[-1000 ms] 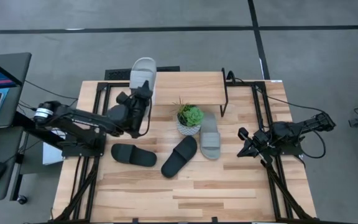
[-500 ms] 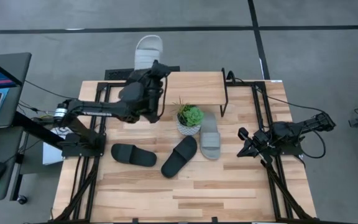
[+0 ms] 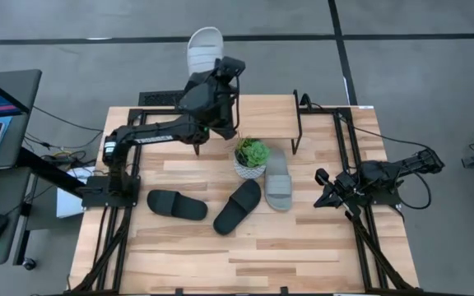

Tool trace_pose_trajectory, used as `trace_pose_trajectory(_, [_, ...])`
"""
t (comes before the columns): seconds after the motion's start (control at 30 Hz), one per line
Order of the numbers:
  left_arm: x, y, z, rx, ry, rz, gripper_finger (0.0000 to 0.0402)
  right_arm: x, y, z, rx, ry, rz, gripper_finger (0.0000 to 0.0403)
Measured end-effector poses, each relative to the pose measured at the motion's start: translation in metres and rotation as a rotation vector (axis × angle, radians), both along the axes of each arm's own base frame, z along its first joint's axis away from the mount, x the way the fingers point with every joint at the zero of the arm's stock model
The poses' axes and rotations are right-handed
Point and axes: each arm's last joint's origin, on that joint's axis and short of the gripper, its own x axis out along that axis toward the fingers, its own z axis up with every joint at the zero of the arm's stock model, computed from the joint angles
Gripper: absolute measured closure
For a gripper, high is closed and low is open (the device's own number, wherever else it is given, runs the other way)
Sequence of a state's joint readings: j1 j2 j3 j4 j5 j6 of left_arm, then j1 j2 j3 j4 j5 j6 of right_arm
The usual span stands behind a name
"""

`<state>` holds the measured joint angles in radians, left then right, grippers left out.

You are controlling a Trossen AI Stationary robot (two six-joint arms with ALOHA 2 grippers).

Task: Pick and place slides into the shelf
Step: Put the left gray slide on the shelf

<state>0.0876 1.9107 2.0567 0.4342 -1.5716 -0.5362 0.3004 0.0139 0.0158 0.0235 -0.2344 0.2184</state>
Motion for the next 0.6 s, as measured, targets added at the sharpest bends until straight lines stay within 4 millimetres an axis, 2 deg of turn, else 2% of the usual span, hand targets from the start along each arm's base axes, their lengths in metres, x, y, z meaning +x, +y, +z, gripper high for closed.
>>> trace_pose_trajectory(0.3, [0.002,0.012,-0.004,-0.004,0.039,0.028,0.0401,0.000,0.000,0.000,0.000,0.000,0.000,0.0403])
trace_pose_trajectory(0.6, [0.005,0.012,-0.011,-0.006,0.067,0.027,0.0401,0.000,0.000,0.000,0.000,0.000,0.000,0.0403])
